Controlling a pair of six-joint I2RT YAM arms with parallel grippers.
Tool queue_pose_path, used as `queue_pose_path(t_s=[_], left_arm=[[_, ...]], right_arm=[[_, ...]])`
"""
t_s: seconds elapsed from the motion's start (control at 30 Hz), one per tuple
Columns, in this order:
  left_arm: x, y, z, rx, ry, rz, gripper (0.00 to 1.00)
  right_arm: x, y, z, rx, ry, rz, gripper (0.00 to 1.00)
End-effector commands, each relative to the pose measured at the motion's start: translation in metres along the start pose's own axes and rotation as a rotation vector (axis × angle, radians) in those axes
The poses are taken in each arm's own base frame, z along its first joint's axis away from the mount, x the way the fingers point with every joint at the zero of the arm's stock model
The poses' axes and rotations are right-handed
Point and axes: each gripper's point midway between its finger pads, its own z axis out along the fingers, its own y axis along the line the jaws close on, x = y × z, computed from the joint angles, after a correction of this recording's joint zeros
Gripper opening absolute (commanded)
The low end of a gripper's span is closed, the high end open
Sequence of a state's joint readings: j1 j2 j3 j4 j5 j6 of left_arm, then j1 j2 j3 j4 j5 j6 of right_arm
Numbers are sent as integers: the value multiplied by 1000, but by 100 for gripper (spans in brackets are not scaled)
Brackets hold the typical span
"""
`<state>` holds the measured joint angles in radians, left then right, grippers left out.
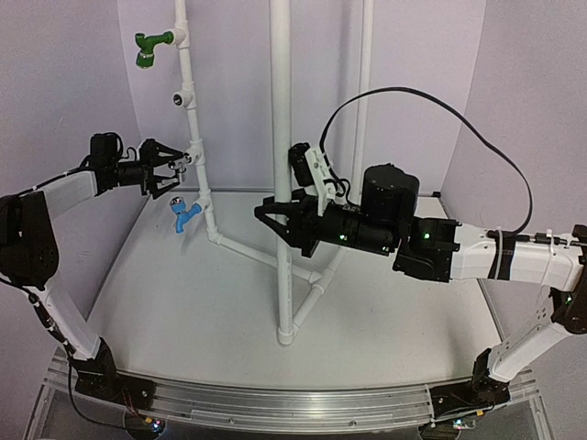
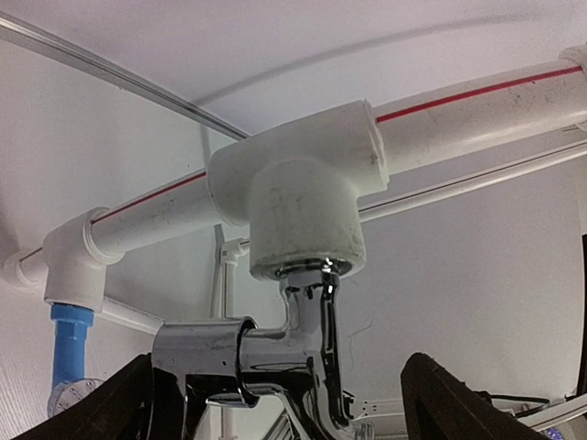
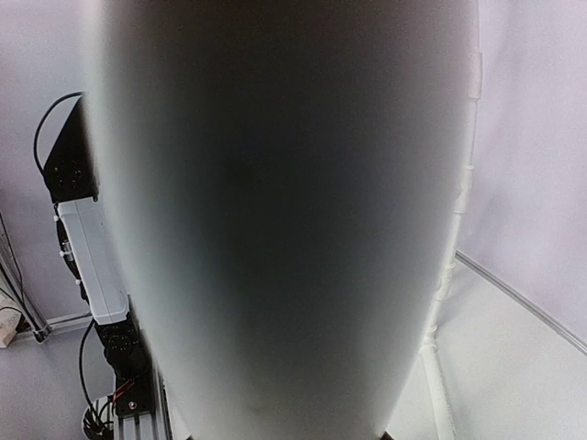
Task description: Install the water faucets
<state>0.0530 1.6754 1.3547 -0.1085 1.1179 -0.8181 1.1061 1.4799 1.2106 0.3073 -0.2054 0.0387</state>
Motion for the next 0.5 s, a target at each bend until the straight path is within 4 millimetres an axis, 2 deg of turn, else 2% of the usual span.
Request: queue_pose_path(t_s=[0.0,0.17,0.27,0.47], left_arm=[[-10,-15,3,14,-11,58,89],[-9,-18,7,22,-4,61,78],[-8,-19,7,9,-14,72,67],[-15,-18,1,-126,-88,145,48]], right_arm=[[1,4,5,-32,9,100,0],[0,4,5,-33,7,98,0],[0,4,5,-32,7,98,0],[3,3,5,-27,12,99,0]])
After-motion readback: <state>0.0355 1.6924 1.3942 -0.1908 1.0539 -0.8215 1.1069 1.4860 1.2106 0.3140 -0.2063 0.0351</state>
